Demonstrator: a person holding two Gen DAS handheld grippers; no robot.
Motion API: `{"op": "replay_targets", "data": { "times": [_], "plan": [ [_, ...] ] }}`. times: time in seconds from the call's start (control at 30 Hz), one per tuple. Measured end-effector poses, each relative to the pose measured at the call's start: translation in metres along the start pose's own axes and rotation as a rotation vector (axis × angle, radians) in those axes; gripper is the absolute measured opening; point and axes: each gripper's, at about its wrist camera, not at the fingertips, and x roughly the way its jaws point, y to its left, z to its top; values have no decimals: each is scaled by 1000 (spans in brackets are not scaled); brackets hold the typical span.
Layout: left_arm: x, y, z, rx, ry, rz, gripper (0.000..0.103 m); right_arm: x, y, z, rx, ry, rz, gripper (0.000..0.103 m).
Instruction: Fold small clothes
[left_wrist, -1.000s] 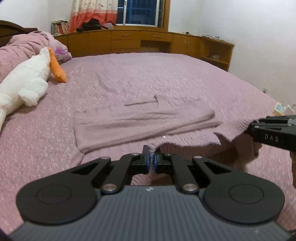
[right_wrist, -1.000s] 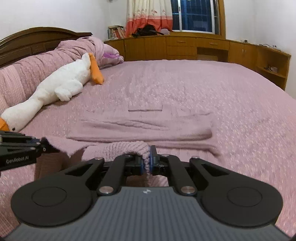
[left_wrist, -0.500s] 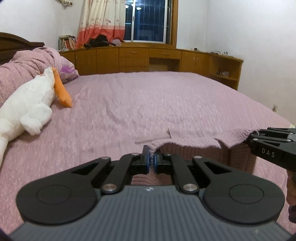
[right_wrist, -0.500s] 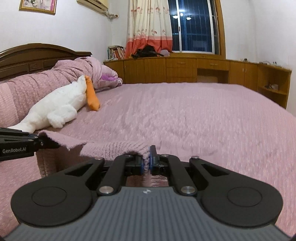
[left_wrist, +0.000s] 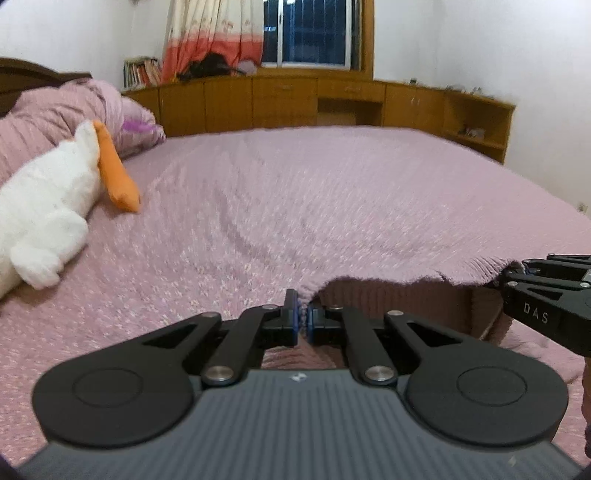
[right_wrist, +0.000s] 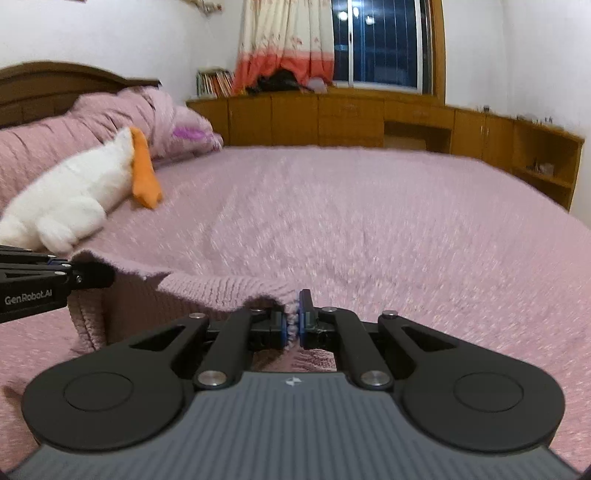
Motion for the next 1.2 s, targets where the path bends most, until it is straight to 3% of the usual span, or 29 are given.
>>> {"op": "replay_targets", "data": {
  "times": [0.23,0.37,0.43,0.53,0.6,0.77,0.97,1.2],
  "plan": [
    [71,9,-28,-19,117,27,9,88,-3,-31,14,145,-19,7],
    [94,14,-41,-43,169,23,11,112,-4,-48,38,177,-14,12],
    [95,16,-43,-66,168,26,22,116,-3,-52,37,164,-9,21],
    [93,21,-39,-85,188,36,31,117,-3,-53,42,170,-10,27],
    [85,26,-33,-94,195,23,33,112,-5,-51,60,175,-11,43],
    [55,30,-18,-85,189,3,46,74,-21,-45,96,130,-7,58],
    [16,23,-6,-28,158,-31,50,21,-25,-45,80,73,14,70],
    [-17,4,-23,35,179,-70,50,-31,-18,-69,12,54,47,72]
  ]
}}
